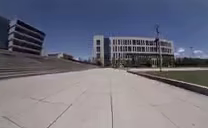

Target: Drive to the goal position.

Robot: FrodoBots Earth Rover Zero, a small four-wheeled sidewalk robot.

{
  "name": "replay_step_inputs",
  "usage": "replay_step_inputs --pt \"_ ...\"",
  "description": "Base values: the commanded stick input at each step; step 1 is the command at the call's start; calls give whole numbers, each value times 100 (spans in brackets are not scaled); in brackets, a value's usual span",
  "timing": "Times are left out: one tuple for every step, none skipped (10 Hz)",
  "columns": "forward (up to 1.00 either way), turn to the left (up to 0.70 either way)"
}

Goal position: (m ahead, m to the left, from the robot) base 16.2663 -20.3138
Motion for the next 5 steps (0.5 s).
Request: replay_step_inputs --pt "70 0" --pt "70 0" --pt "70 0" --pt "70 0" --pt "70 0"
